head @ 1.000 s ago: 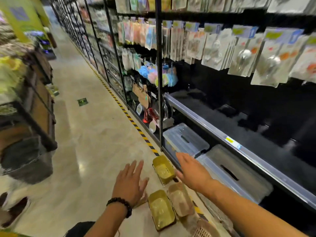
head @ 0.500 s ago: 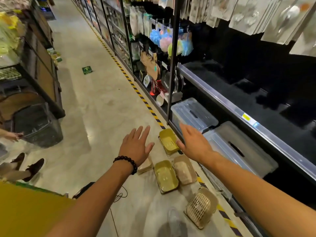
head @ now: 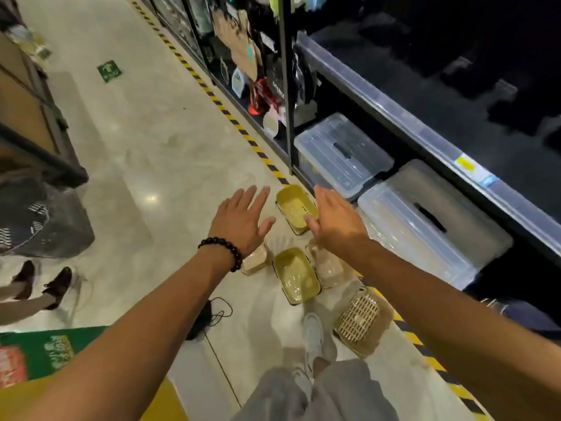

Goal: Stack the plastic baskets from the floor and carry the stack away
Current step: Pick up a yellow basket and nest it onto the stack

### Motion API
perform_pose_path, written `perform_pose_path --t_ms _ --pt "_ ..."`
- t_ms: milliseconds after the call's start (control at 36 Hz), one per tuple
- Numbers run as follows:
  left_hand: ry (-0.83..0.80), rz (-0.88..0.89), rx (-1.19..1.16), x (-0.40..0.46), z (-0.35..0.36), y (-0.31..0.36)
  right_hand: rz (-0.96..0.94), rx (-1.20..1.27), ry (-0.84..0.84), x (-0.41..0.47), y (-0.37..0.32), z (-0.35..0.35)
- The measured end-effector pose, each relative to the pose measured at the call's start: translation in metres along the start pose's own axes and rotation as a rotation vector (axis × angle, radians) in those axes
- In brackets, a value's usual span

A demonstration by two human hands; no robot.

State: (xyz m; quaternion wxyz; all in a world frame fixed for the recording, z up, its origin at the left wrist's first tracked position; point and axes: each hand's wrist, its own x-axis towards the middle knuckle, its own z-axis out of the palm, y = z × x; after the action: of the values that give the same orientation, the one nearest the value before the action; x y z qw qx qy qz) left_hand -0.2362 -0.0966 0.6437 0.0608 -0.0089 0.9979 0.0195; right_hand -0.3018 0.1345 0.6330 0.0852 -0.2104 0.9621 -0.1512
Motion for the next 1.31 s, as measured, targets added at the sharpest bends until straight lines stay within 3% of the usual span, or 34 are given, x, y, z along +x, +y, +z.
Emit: perform_pose_path --t_ms 83,306,639,778,861,1000,1306 --pt "-0.034 0.052 0.011 0.026 0.013 -0.001 0.020 -0.015 0.044 0.013 0.008 0.014" --pt "-0.123 0.243 0.036 0.094 0.075 -0.008 0.235 0.067 -0.050 0.032 0.027 0.075" --pt "-0.308 0.560 0.158 0.164 0.243 -0.018 0.614 0.181 -0.035 0.012 0.051 0.249" --pt "-0.320 0.587 0.183 0.169 0.329 -0.020 0.771 0.251 -0.079 0.006 0.065 0.344" --pt "-0.429 0.611 0.146 0.171 0.392 -0.024 0.827 0.314 -0.130 -0.002 0.076 0.403" --pt "-0.420 0.659 0.136 0.174 0.491 -0.030 0.982 0.384 -0.176 -0.003 0.101 0.495" --pt "-0.465 0.497 0.119 0.198 0.680 -0.037 1.264 0.571 -0.143 0.010 0.146 0.668"
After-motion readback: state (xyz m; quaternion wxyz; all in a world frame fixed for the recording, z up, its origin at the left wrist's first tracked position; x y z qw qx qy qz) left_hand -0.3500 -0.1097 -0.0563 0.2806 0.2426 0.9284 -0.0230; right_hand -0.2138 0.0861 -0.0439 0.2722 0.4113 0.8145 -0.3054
